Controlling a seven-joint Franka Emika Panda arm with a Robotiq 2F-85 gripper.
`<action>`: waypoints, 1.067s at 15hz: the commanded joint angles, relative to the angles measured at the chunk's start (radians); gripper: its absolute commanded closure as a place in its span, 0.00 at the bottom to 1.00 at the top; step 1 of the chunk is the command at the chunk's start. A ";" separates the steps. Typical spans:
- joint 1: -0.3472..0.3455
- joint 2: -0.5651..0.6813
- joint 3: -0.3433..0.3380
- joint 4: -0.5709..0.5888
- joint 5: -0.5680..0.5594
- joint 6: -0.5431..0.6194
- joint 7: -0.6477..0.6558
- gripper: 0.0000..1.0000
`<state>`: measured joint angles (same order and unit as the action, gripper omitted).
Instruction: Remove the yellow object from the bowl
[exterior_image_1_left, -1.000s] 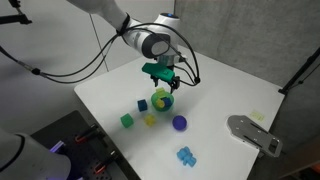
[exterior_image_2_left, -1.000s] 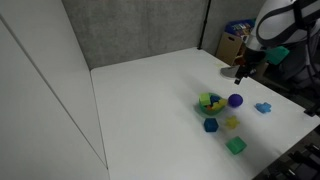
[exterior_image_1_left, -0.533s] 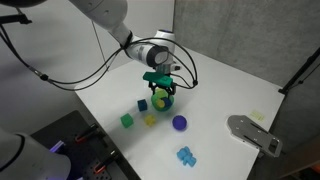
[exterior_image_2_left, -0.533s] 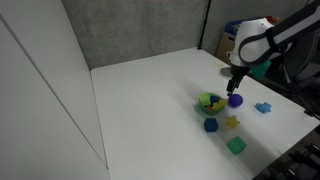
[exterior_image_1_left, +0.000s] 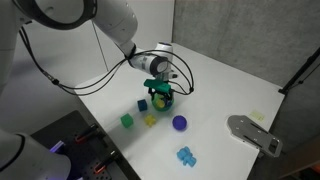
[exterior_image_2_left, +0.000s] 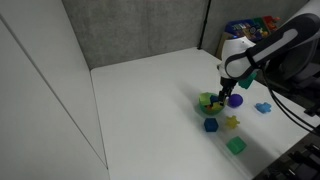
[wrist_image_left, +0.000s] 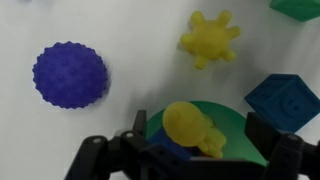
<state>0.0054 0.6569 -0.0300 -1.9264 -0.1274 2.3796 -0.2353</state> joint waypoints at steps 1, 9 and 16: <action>0.011 0.055 0.009 0.067 -0.025 0.015 0.039 0.00; 0.040 0.041 -0.022 0.084 -0.076 0.013 0.095 0.75; 0.023 -0.014 0.005 0.057 -0.051 -0.012 0.066 1.00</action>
<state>0.0384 0.6924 -0.0430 -1.8496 -0.1772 2.3990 -0.1744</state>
